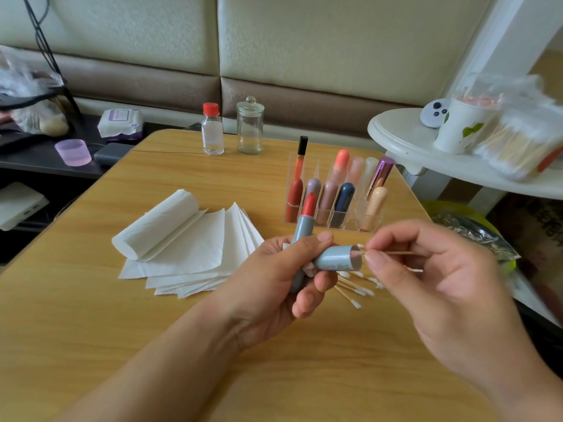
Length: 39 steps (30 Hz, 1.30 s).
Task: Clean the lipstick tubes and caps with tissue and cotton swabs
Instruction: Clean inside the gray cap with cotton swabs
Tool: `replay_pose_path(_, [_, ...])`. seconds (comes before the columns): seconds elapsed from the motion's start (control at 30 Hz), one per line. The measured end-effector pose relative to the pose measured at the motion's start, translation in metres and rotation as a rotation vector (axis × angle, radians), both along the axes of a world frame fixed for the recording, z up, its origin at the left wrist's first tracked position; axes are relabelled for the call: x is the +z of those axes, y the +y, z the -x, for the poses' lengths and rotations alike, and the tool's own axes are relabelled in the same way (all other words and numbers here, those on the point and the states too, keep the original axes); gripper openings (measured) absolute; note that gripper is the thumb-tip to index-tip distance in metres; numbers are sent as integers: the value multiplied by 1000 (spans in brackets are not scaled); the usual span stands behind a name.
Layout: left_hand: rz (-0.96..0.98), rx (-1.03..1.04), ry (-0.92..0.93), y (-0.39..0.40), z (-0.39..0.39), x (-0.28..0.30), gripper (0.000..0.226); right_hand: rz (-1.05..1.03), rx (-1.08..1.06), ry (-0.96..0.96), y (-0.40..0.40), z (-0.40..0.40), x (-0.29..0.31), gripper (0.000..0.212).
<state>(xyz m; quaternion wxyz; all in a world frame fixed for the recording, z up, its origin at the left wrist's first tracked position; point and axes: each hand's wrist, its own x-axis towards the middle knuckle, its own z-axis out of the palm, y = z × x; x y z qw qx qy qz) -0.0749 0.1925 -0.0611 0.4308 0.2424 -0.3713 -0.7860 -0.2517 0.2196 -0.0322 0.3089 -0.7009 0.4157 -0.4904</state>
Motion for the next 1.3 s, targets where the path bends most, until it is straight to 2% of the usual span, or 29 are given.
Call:
replay_pose_path(0.13, [3,1,8,0,0,0,26,42,2,59,3,0,-1,15])
replay_pose_path(0.23, [14,9,7,0,0,0,26,111,1,113,5,2,-2,11])
replay_pose_path(0.37, [24,19,-4,0,0,-1,27,252,-12,307,7,7,3,7])
replay_pose_path(0.63, [71,-20,-41,2,0,-2,24,515,-247,585,6,10,7,11])
replay_pose_path(0.8, [27,32,-39,1,1,-1,27,503,-280,479,8,11,9,10])
replay_pose_path(1.1, [80,35,-53,0,1,-3,31,560,-226,601,7,6,-2,9])
replay_pose_path(1.3, [127,10,-80,1,1,-3,28,488,-151,478,13,1,1,12])
